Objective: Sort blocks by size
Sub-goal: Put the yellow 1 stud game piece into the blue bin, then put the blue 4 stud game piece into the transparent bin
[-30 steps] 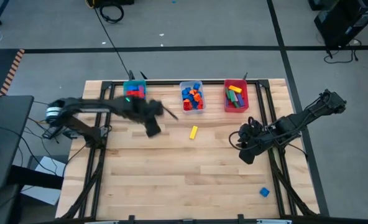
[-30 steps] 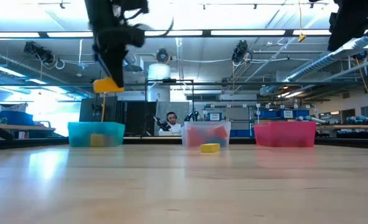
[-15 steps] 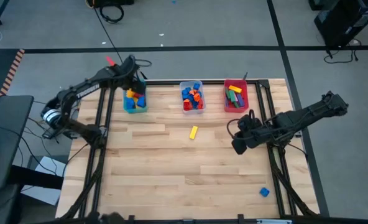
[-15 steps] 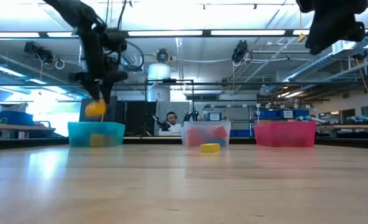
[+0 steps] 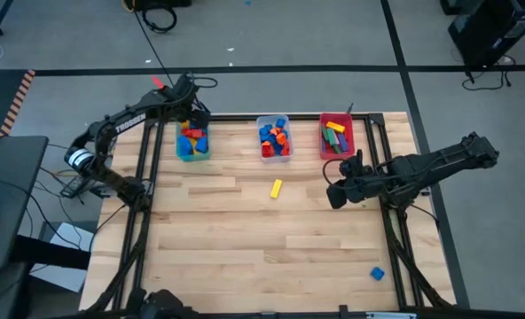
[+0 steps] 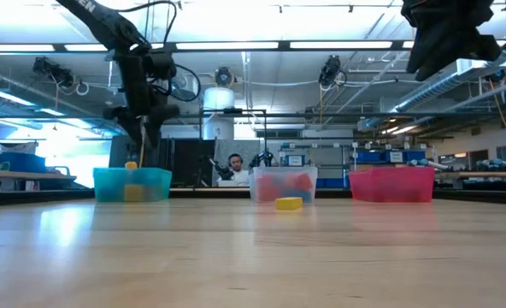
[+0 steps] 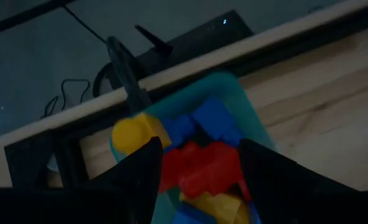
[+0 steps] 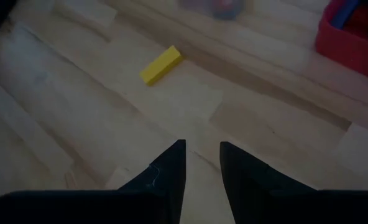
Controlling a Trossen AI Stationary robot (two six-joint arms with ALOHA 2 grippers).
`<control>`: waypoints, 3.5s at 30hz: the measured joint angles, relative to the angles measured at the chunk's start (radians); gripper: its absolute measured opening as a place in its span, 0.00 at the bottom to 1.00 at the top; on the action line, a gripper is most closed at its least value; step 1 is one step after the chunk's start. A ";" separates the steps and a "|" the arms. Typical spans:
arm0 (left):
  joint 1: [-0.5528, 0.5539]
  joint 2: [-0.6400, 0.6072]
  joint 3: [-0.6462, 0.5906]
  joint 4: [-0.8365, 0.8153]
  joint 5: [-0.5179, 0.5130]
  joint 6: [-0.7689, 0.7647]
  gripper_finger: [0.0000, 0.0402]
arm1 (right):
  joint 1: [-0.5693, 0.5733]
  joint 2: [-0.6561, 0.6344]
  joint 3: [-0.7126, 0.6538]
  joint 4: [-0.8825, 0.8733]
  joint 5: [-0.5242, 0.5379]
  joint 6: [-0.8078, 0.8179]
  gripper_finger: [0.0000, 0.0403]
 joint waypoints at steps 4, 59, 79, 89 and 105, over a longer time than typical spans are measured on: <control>0.000 0.000 0.036 0.010 0.000 0.000 0.55 | -0.005 0.000 0.000 -0.001 0.026 -0.002 0.28; -0.696 -0.076 0.049 0.131 -0.169 -0.363 0.55 | 0.256 0.642 0.000 -0.032 -1.000 -0.049 0.74; -1.059 -0.076 0.049 0.120 -0.296 -0.730 0.55 | 0.422 0.919 0.002 0.060 -1.202 -0.163 0.74; -1.183 -0.076 0.049 0.123 -0.383 -0.840 0.55 | 0.481 0.929 0.000 0.132 -1.230 -0.157 0.65; -1.227 -0.075 0.049 0.112 -0.283 -0.583 0.55 | 0.446 0.750 0.011 0.056 -0.903 -0.058 0.38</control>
